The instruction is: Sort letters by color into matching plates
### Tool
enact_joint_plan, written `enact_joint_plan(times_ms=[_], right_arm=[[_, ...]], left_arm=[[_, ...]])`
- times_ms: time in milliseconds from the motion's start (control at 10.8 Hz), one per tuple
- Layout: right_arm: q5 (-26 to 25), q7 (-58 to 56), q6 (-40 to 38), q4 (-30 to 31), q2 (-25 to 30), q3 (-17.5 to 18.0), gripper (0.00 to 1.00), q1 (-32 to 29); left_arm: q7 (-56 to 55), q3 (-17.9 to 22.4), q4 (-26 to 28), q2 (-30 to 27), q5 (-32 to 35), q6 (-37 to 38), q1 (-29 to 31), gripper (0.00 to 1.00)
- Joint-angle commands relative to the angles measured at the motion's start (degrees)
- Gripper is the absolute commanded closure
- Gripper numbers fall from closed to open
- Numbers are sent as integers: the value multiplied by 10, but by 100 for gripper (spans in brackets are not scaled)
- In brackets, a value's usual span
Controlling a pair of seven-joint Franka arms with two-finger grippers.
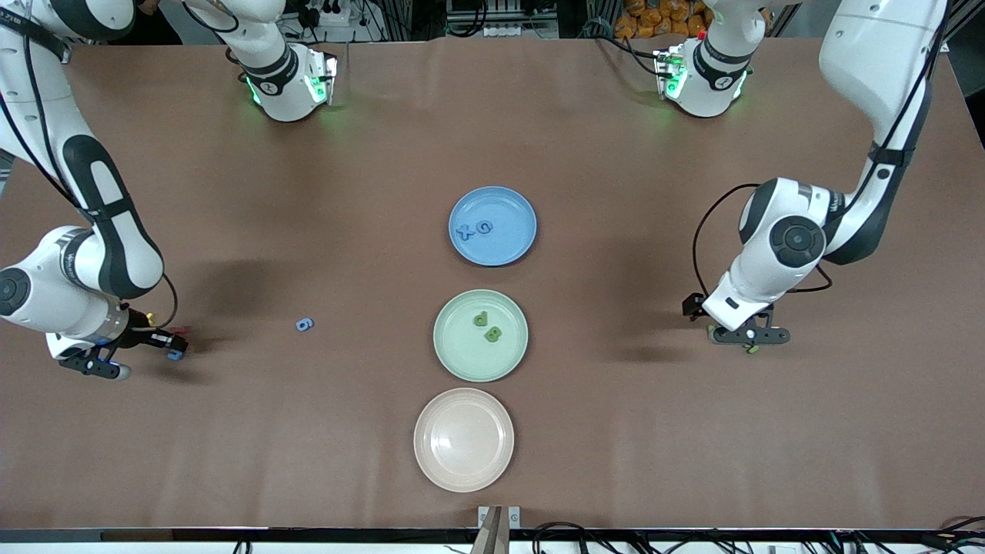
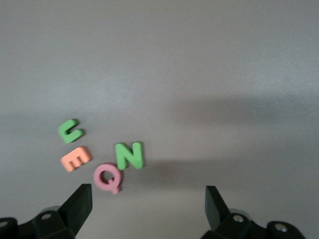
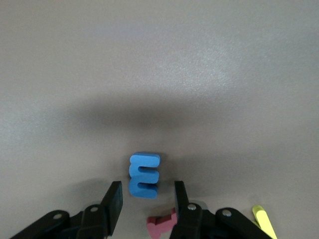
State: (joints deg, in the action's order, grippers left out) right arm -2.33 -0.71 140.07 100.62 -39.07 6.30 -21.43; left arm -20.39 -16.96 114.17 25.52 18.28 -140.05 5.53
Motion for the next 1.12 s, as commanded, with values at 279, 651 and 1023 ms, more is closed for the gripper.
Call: enact_joint_plan(times_ms=[279, 651, 1023], right_arm=[[-5, -5, -2, -31, -24, -9, 58, 11], [-5, -5, -2, -39, -31, -9, 64, 13], [1, -3, -4, -39, -29, -9, 100, 22]], left_arm=[[-99, 21, -25, 75, 106, -57, 3, 0], [-147, 21, -28, 85, 102, -58, 11, 0], [-137, 20, -66, 123, 99, -58, 12, 0]])
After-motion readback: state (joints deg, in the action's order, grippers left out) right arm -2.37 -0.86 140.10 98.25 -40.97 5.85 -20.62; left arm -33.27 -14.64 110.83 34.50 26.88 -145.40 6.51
